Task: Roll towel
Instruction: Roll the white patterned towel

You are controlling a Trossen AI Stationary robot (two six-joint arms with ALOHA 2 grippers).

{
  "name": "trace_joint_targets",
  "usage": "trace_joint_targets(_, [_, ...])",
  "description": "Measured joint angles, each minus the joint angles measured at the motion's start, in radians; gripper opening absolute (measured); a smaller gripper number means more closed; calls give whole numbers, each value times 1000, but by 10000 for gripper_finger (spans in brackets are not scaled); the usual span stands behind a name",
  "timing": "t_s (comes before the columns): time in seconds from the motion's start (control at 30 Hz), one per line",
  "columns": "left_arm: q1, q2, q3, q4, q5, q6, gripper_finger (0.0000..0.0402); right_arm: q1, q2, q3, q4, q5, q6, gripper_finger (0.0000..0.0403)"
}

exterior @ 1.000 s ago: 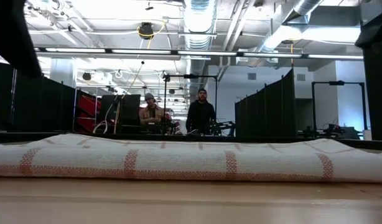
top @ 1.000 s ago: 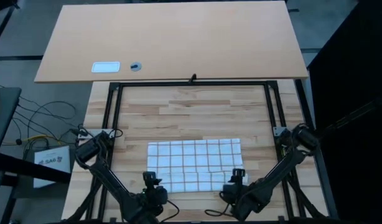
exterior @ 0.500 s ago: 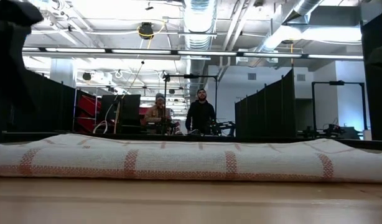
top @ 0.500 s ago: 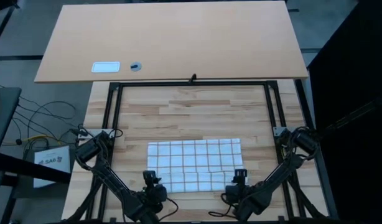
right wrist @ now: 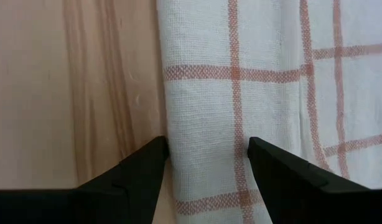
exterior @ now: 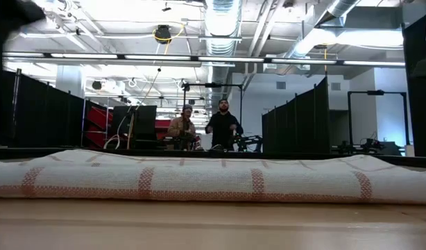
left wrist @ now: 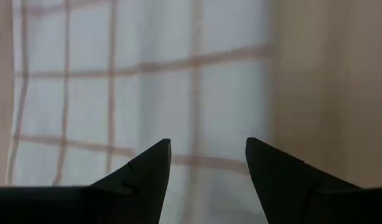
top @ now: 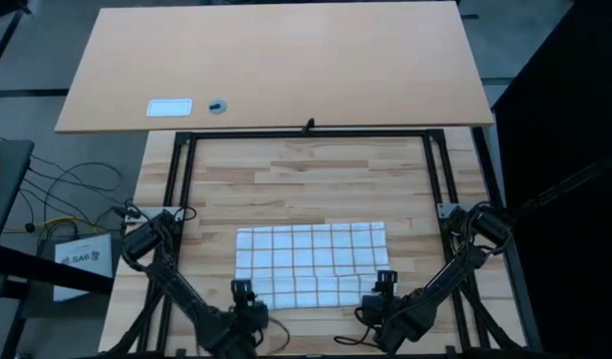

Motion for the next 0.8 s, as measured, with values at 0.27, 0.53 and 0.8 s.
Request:
trace_joint_targets(0.27, [-63, 62, 37, 58, 23, 33, 194, 20, 2, -1, 0, 13, 10, 220])
trace_joint_targets(0.53, [-9, 122, 39, -39, -66, -38, 194, 21, 3, -2, -4, 6, 0, 220])
trace_joint_targets(0.8, [3, 127, 36, -72, -91, -84, 194, 22, 3, -12, 3, 2, 2, 220])
